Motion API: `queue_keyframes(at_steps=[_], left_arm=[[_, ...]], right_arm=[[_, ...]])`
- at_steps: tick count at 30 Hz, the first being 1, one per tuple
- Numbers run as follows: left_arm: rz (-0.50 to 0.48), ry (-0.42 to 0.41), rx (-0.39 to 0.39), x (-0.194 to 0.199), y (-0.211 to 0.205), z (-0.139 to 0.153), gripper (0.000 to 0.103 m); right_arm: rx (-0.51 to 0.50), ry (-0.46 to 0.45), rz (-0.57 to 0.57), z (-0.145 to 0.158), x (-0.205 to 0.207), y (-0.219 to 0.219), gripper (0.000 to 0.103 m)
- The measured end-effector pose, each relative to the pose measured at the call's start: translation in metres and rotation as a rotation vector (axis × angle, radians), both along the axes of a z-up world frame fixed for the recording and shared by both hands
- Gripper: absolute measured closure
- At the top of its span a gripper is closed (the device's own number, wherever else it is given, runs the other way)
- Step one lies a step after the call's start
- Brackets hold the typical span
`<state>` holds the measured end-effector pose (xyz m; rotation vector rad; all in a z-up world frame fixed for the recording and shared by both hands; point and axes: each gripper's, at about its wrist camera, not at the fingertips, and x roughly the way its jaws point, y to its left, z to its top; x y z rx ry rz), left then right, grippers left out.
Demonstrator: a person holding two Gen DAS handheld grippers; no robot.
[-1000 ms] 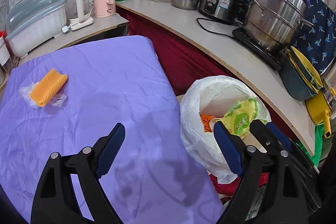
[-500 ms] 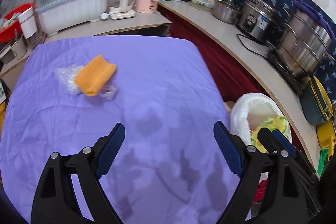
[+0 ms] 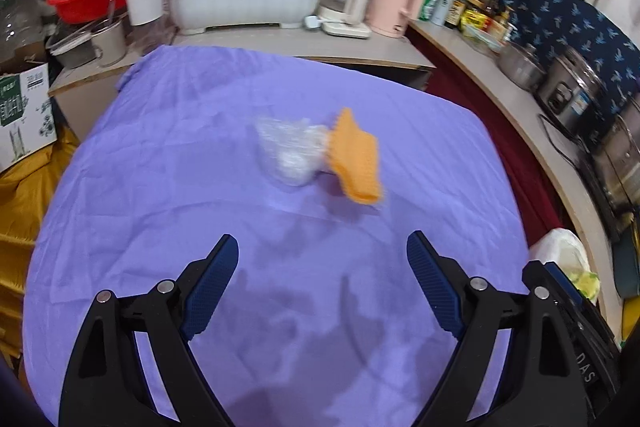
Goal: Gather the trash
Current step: 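Lower both open tools toward the orange foam mesh and clear plastic wrap, then grasp the clear plastic wrap with the left tool while the right tool grasps the orange foam mesh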
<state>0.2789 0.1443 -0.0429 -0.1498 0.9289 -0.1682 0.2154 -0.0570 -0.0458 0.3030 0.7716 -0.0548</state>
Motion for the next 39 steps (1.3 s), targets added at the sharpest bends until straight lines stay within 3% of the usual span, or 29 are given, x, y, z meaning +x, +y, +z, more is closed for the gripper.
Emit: queue_keyframes(at_steps=[5, 17, 32, 35, 39], left_arm=[[0.055, 0.015, -0.013, 0.02, 0.034, -0.009, 0.021], [0.09, 0.043, -0.017, 0.055, 0.061, -0.03, 0.021], [0.084, 0.059, -0.055, 0.074, 0.07, -0.045, 0.021], [0.078, 0.058, -0.056, 0.076, 0.069, -0.046, 0.021], [0.07, 0.058, -0.061, 0.079, 0.064, -0.047, 0.021]], right_arm=[[0.014, 0.019, 0.056, -0.009, 0.031, 0.028, 0.056], [0.02, 0.058, 0.145, -0.033, 0.092, 0.08, 0.056], [0.028, 0.108, 0.153, -0.063, 0.132, 0.092, 0.056], [0.034, 0.118, 0.147, -0.068, 0.135, 0.089, 0.06], [0.035, 0.121, 0.145, -0.071, 0.137, 0.087, 0.077]])
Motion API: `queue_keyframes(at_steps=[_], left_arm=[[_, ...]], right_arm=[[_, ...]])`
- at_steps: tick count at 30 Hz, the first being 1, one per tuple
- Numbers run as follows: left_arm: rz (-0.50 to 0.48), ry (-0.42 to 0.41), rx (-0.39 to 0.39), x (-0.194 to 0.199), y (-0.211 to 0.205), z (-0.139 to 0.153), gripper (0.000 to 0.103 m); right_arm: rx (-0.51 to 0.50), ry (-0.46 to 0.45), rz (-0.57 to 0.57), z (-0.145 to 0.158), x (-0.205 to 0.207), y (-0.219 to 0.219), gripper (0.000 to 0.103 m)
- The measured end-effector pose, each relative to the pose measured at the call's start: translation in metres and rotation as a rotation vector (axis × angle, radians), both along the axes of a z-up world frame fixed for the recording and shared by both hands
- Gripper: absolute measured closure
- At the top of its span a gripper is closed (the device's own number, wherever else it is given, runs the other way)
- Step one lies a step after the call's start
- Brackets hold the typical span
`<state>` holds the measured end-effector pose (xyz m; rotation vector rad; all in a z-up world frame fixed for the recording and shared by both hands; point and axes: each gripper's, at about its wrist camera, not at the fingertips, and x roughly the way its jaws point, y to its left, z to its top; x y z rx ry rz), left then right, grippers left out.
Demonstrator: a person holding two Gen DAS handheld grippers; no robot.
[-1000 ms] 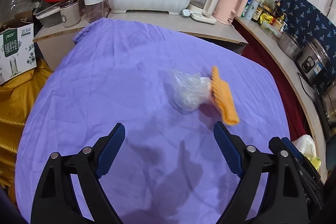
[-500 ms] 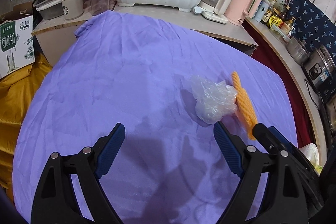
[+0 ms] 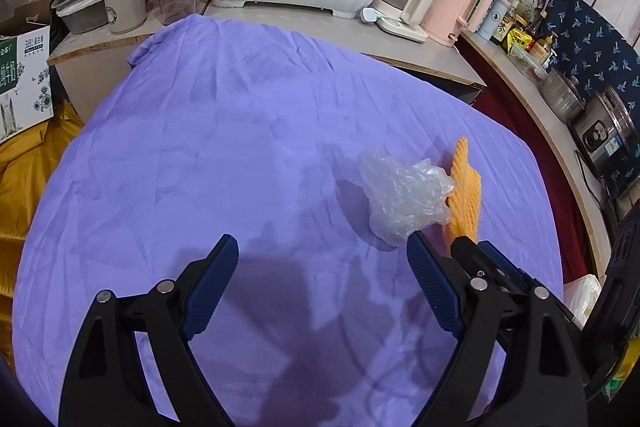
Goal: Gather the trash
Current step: 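Grasp the clear plastic wrap with the left tool while the right tool grasps the orange foam mesh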
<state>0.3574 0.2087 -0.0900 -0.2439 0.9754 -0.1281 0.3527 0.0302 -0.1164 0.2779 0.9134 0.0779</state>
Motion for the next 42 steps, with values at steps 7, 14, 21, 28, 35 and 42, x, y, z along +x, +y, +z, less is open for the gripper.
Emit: queue_keyframes(at_steps=[7, 14, 21, 28, 35, 42], left_arm=[[-0.043, -0.006, -0.008, 0.004, -0.014, 0.0, 0.021], [-0.085, -0.024, -0.037, 0.007, -0.035, 0.004, 0.015], [-0.151, -0.026, -0.08, 0.013, -0.067, 0.009, 0.015], [-0.199, 0.007, -0.027, 0.024, -0.098, -0.009, 0.053], [-0.14, 0.023, -0.032, 0.027, -0.073, -0.016, 0.09], [-0.078, 0.043, -0.021, 0.033, -0.046, -0.025, 0.095]], right_arm=[[-0.003, 0.023, -0.005, -0.01, 0.001, -0.008, 0.099], [-0.007, 0.016, -0.055, -0.01, -0.006, -0.032, 0.102], [-0.014, 0.017, -0.131, -0.011, -0.023, -0.068, 0.102], [-0.001, 0.011, -0.15, -0.006, -0.033, -0.081, 0.094], [0.001, -0.03, -0.121, 0.004, -0.022, -0.068, 0.062], [0.038, -0.02, -0.073, -0.001, 0.006, -0.053, 0.059]])
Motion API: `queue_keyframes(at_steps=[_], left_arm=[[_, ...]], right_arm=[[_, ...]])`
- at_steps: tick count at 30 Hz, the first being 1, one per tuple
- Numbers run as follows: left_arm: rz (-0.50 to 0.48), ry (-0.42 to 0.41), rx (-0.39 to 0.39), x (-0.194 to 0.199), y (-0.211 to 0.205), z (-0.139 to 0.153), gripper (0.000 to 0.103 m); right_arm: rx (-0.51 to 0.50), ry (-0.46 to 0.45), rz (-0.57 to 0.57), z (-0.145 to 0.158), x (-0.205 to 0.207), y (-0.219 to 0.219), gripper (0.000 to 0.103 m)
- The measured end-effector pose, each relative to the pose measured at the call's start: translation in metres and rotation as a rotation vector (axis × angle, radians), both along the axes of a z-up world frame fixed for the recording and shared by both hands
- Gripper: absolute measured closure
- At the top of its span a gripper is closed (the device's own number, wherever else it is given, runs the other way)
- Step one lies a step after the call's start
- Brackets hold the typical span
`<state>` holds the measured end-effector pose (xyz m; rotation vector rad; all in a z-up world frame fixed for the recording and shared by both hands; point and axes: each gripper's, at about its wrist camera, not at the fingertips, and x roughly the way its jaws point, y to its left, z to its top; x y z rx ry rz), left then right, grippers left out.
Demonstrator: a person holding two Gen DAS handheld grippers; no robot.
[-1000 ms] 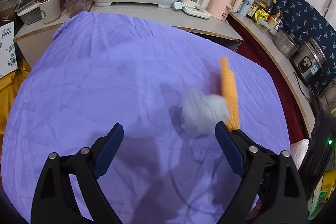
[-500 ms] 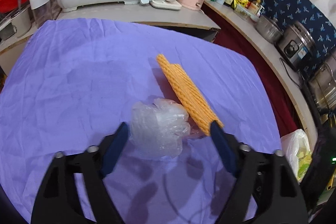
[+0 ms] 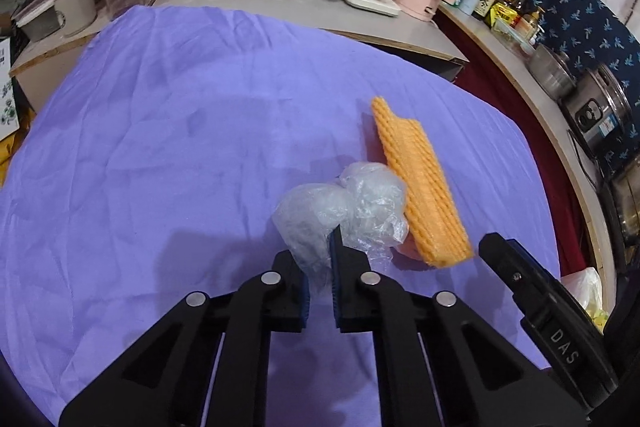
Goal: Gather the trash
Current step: 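Grasp the clear plastic wrap with the left tool while the right tool grasps the orange foam mesh, then carry the plastic wrap and foam mesh over the white trash bag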
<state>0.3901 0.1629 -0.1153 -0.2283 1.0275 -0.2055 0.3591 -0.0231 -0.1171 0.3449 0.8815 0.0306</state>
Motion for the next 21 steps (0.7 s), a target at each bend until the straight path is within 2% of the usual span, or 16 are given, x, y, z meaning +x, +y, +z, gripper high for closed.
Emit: queue_keyframes(at_steps=[4, 6, 7, 8, 13, 21], left_arm=[[0.003, 0.002, 0.001, 0.001, 0.004, -0.004, 0.096], [0.0, 0.002, 0.002, 0.001, 0.004, -0.005, 0.096], [-0.001, 0.002, 0.002, 0.001, 0.004, -0.005, 0.096], [-0.001, 0.004, 0.001, 0.002, 0.005, -0.006, 0.096], [-0.009, 0.0, 0.003, -0.002, 0.004, -0.004, 0.097], [-0.036, -0.018, 0.002, -0.027, -0.001, 0.013, 0.097]], right_arm=[[0.003, 0.026, 0.036, -0.013, 0.011, 0.017, 0.061], [0.007, 0.034, 0.05, -0.018, 0.014, 0.023, 0.076], [0.006, 0.043, 0.058, -0.021, 0.015, 0.026, 0.081], [0.008, 0.047, 0.063, -0.023, 0.016, 0.027, 0.091], [0.0, 0.032, 0.044, -0.02, 0.009, 0.023, 0.093], [-0.012, -0.014, -0.036, 0.01, -0.029, -0.007, 0.093]])
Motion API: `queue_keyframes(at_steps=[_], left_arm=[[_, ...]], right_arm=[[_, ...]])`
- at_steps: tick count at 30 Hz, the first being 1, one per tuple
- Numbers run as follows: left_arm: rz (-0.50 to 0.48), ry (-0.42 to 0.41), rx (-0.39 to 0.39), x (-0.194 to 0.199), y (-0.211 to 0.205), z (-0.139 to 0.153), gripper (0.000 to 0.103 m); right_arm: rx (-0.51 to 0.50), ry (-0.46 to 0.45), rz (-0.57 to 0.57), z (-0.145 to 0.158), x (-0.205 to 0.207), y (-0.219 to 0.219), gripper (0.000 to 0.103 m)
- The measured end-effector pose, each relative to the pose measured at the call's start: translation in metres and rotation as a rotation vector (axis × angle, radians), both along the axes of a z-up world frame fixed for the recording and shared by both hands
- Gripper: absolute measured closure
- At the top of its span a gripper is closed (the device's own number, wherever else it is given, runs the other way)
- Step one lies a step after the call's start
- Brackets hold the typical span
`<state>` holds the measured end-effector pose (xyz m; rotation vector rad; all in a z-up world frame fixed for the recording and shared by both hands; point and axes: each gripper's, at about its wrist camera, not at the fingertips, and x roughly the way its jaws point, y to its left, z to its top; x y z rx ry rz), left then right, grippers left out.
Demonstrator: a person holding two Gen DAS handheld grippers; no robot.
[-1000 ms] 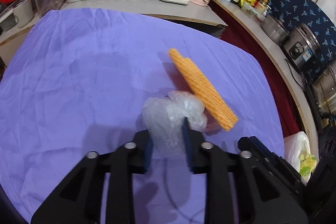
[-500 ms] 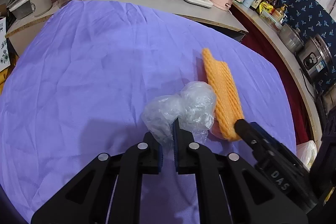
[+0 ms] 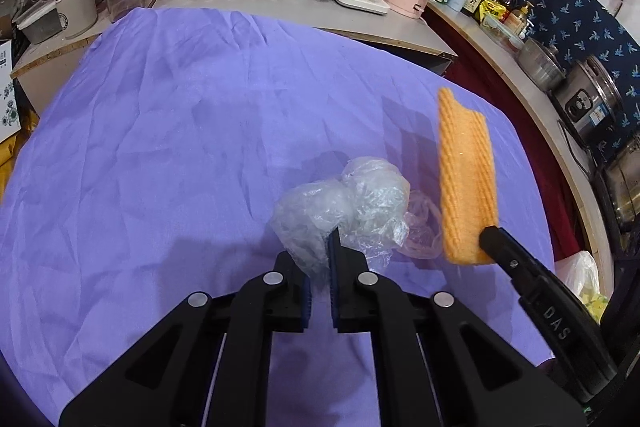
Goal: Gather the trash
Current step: 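Carry the plastic wrap and foam mesh over the white trash bag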
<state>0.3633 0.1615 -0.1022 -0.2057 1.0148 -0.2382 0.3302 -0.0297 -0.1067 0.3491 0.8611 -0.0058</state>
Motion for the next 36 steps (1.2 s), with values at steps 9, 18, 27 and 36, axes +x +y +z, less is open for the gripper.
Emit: queue_keyframes(at_steps=[9, 18, 27, 36], left_arm=[[-0.053, -0.046, 0.009, -0.052, -0.025, 0.035, 0.097], [-0.128, -0.103, 0.021, -0.111, -0.069, 0.071, 0.097], [-0.232, -0.137, 0.036, -0.162, -0.129, 0.088, 0.097], [-0.356, -0.161, 0.051, -0.197, -0.2, 0.094, 0.097]], right_arm=[[-0.02, -0.051, -0.077, 0.039, -0.066, -0.034, 0.093], [-0.019, -0.089, -0.147, 0.064, -0.141, -0.07, 0.093], [-0.016, -0.1, -0.239, 0.067, -0.213, -0.12, 0.093], [-0.01, -0.087, -0.359, 0.059, -0.275, -0.186, 0.093]])
